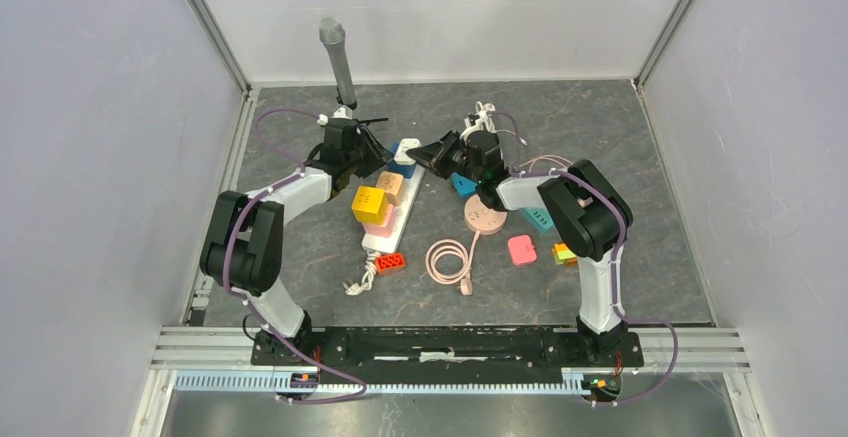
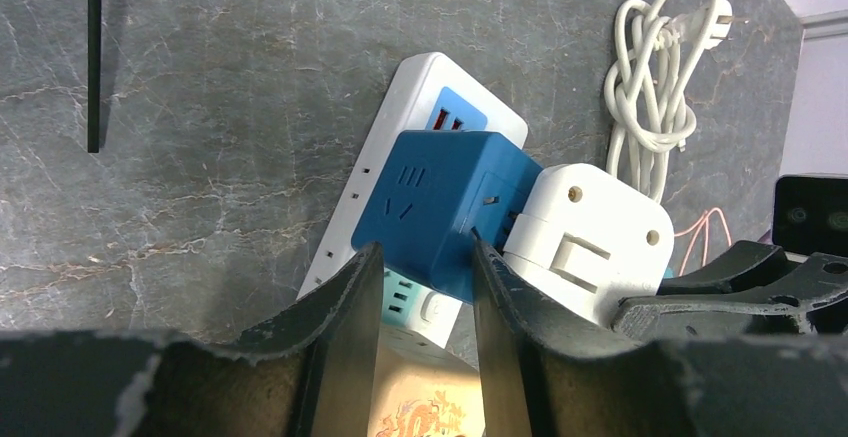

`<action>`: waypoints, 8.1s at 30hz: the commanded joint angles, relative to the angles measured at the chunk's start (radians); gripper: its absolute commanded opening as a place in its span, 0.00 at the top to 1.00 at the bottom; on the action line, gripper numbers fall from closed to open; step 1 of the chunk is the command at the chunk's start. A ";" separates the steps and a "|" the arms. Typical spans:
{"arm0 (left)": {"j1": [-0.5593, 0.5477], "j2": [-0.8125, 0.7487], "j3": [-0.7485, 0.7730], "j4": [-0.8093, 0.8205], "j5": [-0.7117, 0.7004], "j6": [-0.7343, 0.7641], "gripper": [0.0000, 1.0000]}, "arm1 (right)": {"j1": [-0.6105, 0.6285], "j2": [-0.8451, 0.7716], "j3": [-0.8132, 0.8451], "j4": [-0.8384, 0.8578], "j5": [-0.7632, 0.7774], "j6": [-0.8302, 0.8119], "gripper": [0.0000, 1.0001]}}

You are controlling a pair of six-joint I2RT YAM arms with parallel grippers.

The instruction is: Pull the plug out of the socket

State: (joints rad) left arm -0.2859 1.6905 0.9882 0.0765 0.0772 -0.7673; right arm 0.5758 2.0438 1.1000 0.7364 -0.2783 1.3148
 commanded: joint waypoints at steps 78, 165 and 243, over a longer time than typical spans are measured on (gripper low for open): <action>-0.012 -0.588 0.040 -0.824 0.047 0.396 0.00 | 0.022 -0.515 -0.380 -0.405 0.062 -0.687 0.25; -0.210 -0.341 0.104 -0.727 -0.165 0.322 0.44 | 0.231 -0.129 -0.174 -0.237 0.021 -0.399 0.43; -0.204 -0.264 0.165 -0.850 -0.302 0.326 0.23 | 0.231 -0.148 -0.229 -0.219 -0.021 -0.471 0.91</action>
State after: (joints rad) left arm -0.4931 1.4406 1.1545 -0.8059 -0.1673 -0.4072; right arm 0.7979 1.8835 0.9092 0.6479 -0.3138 0.8894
